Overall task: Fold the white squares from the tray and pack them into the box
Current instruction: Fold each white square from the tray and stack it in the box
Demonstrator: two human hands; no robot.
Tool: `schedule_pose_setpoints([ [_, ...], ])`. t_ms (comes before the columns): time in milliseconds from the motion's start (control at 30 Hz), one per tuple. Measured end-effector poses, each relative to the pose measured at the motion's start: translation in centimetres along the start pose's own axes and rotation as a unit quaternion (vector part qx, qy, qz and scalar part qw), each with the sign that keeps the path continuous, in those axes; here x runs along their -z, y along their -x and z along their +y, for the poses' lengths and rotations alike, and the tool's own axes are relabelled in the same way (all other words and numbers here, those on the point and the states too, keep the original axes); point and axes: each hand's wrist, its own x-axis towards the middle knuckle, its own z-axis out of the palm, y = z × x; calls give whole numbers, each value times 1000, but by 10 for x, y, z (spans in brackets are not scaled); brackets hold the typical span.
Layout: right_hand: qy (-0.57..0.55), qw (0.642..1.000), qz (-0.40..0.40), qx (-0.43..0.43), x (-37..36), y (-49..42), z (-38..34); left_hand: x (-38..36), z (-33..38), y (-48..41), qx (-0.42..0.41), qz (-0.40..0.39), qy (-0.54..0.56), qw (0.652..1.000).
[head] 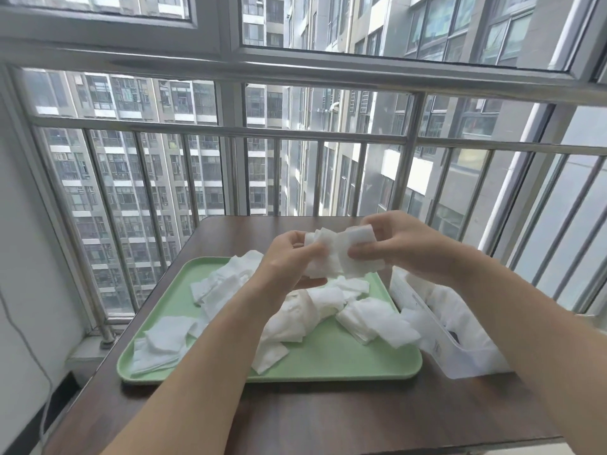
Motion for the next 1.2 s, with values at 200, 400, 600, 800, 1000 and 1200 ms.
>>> schedule_pose_setpoints([
  [200,-148,985,78,-43,-22,-12,5,-2,3,1,-18,-48,55,997],
  [400,-201,968,135,-67,-35,-17,4,-4,3,2,-12,-49,90,995],
  [600,-175,967,179,-57,-38,-18,2,-3,2,0,-9,-32,96,995],
  [800,-215,965,140,-61,-33,-18,1,-3,1,-1,6,-18,91,996],
  [1000,-237,963,110,-64,-25,-15,3,-5,-1,-1,12,-25,72,997],
  [1200,-158,972,161,-59,-28,-15,0,-6,0,1,0,-33,71,997],
])
